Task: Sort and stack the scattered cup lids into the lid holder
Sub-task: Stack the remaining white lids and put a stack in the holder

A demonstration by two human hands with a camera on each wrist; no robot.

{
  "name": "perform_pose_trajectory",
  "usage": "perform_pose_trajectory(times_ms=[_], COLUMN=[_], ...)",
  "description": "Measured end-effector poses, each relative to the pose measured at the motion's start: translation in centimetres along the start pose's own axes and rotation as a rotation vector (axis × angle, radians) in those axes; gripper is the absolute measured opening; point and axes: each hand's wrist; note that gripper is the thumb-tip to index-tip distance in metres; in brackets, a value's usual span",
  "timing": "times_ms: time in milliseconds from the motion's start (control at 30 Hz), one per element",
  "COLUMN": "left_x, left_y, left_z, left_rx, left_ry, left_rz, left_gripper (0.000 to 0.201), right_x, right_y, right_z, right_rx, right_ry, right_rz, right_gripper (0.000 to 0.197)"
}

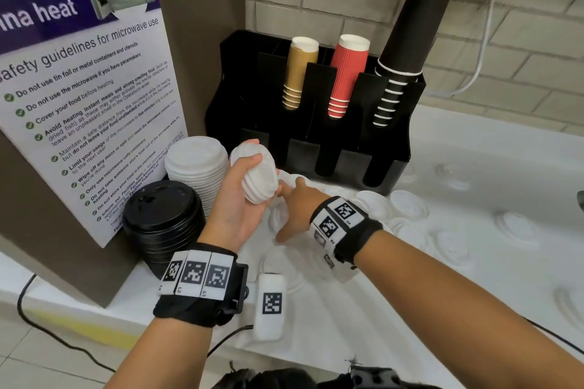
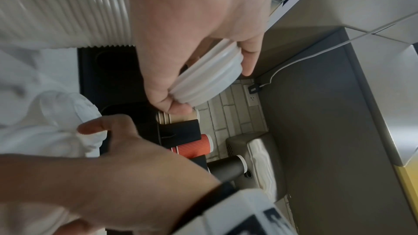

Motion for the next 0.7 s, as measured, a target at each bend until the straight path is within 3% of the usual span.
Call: perform_pose_trajectory(times_ms=[100, 200, 300, 367, 433, 567, 700], left_x=[0.0, -0.3, -0.7, -0.9, -0.8, -0.6, -0.7], left_y=[0.0, -0.1, 0.0, -0.1, 0.0, 0.2, 0.2], left_z=[0.0, 0.1, 0.1, 0.2, 0.5, 0.9, 1.5], left_rx=[-0.001, 0.019, 0.003, -0.035, -0.084, -0.131, -0.059], left_ry=[-0.024, -0.098, -0.174, -0.188, -0.178, -0.125, -0.154], left_rz=[0.017, 0.037, 0.021, -0.024, -0.047, -0.054, -0.058], left_gripper=[0.038, 0.039, 0.037, 0.047, 0.052, 0.040, 0.062], right_x=[0.6, 2.0, 2.7, 2.2, 1.6, 1.2, 0.8], right_y=[0.9, 2.6, 4.8, 5.9, 6.1, 6.0, 5.9], right_z=[-2.3, -5.0, -6.3, -6.4, -6.0, -5.5, -4.7], right_rx=[0.026, 0.125, 0.255, 0.263, 0.251, 0.288, 0.371], right_ry=[-0.056, -0.289, -0.683, -0.813, -0.800, -0.751, -0.694], right_rz=[-0.018, -0.087, -0.280, -0.413, -0.487, -0.553, -0.552], right_gripper=[0.089, 0.076, 0.067, 0.069, 0.074, 0.076, 0.075])
Point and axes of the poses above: each hand's wrist, its own y-axis away from the middle knuckle, its own z-axis out of the palm, x = y × z, and after that the axes turned 7 degrees about -y, right-handed
